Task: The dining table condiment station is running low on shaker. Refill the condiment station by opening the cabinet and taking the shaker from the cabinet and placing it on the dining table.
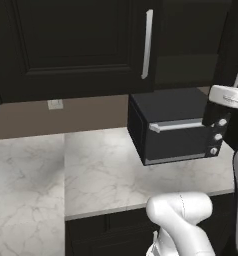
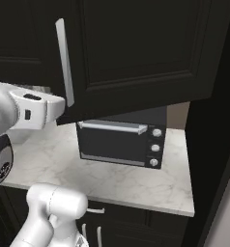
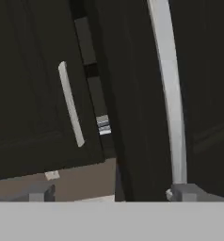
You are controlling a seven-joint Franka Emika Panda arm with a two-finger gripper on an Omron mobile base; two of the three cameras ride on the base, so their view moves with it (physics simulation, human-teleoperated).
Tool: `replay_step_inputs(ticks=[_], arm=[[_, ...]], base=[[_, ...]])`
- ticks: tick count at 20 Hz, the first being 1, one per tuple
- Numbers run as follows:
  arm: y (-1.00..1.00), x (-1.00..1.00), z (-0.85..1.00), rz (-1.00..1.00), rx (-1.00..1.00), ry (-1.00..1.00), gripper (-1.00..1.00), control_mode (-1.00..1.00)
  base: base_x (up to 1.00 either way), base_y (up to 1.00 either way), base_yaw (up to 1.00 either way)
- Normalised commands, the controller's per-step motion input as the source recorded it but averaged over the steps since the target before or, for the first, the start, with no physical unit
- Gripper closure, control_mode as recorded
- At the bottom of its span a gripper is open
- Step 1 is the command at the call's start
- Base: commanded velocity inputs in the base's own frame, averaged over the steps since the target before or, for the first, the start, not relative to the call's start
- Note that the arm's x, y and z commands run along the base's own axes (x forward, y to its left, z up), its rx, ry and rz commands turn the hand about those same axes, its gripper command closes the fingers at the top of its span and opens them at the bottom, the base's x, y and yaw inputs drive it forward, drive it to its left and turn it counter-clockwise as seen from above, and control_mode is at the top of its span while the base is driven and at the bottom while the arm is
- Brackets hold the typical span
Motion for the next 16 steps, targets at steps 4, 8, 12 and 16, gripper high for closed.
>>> replay_step_inputs(ticks=[4, 8, 12, 16], arm=[[0.92, 0.61, 0.0, 0.0, -0.59, 0.12, -1.0, -1.0], [0.7, 0.36, 0.0, 0.0, -0.44, 0.13, -1.0, -1.0], [0.24, 0.2, -0.01, -0.02, -0.39, 0.09, -1.0, -1.0], [0.0, 0.43, -0.24, -0.04, -0.3, 0.19, -1.0, -1.0]], base=[[0.0, 0.0, 0.0], [0.0, 0.0, 0.0], [0.0, 0.0, 0.0], [0.0, 0.0, 0.0]])
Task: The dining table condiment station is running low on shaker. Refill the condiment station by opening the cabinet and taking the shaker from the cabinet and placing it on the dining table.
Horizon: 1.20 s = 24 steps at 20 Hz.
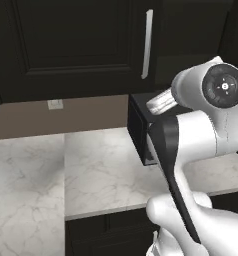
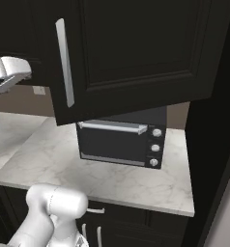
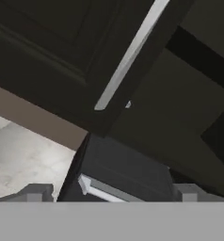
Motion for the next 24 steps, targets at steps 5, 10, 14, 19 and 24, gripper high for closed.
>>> replay_step_inputs(ticks=[5, 10, 14, 19, 24], arm=[[-0.01, 0.69, -0.4, 0.0, -0.19, 0.21, -1.0, -1.0], [-0.34, 0.36, -0.3, 0.01, -0.07, 0.16, -1.0, -1.0], [-0.82, 0.0, -0.13, 0.04, 0.0, 0.1, -1.0, -1.0], [-0.91, -0.53, -0.03, 0.0, 0.02, 0.02, -1.0, -1.0], [-0.86, -0.94, 0.0, 0.0, 0.01, -0.05, -1.0, -1.0]], base=[[0.0, 0.0, 0.0], [0.0, 0.0, 0.0], [0.0, 0.0, 0.0], [0.0, 0.0, 0.0], [0.0, 0.0, 0.0]])
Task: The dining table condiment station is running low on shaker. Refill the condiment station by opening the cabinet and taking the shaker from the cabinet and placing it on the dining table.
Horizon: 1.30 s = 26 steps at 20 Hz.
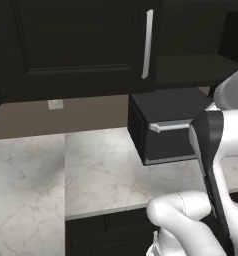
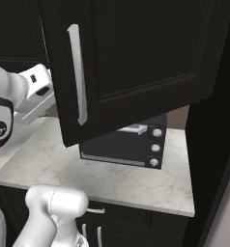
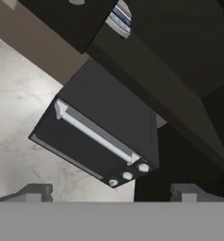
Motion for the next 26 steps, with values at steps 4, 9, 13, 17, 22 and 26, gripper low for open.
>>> replay_step_inputs(ticks=[4, 9, 13, 17, 22, 26], arm=[[-1.0, -0.66, 0.0, 0.0, 0.07, 0.0, -1.0, -1.0], [-1.0, -0.55, 0.1, 0.0, 0.07, 0.0, -1.0, -1.0], [-1.0, -0.29, 0.12, 0.0, 0.05, 0.0, -1.0, -1.0], [-1.0, -0.04, 0.0, 0.0, 0.03, 0.01, -1.0, -1.0], [-0.77, 0.41, -0.03, 0.0, 0.02, 0.08, -1.0, -1.0], [-0.41, 0.87, -0.17, 0.0, 0.0, 0.16, -1.0, -1.0]], base=[[0.0, 0.0, 0.0], [0.0, 0.0, 0.0], [0.0, 0.0, 0.0], [0.0, 0.0, 0.0], [0.0, 0.0, 0.0], [0.0, 0.0, 0.0]])
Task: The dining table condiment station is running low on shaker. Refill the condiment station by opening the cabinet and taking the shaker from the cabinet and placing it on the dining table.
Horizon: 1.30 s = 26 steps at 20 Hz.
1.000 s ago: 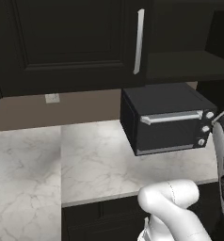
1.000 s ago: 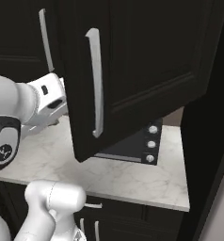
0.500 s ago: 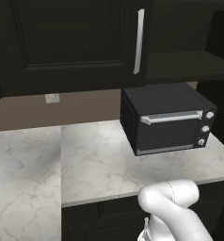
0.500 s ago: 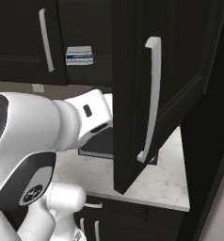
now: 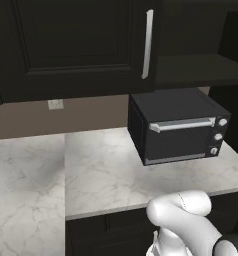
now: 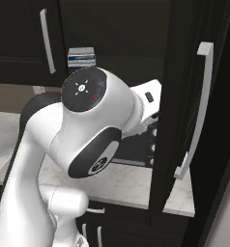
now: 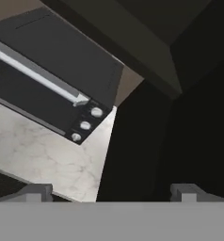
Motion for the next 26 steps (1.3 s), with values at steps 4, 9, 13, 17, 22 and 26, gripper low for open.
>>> replay_step_inputs(ticks=[4, 9, 13, 17, 22, 26], arm=[[-0.09, 0.07, -0.16, 0.0, -0.01, 0.04, -1.0, -1.0], [0.9, 0.03, -0.08, -0.05, -0.11, -0.01, -1.0, -1.0], [1.0, 0.07, 0.0, -0.14, -0.05, -0.12, -1.0, -1.0], [1.0, 0.06, -0.03, -0.06, 0.04, -0.11, -1.0, -1.0], [1.0, 0.0, -0.1, -0.01, 0.29, -0.28, -1.0, -1.0], [0.98, 0.0, -0.02, -0.05, 0.59, -0.52, -1.0, -1.0]], base=[[0.0, 0.0, 0.0], [0.0, 0.0, 0.0], [0.0, 0.0, 0.0], [0.0, 0.0, 0.0], [0.0, 0.0, 0.0], [0.0, 0.0, 0.0]])
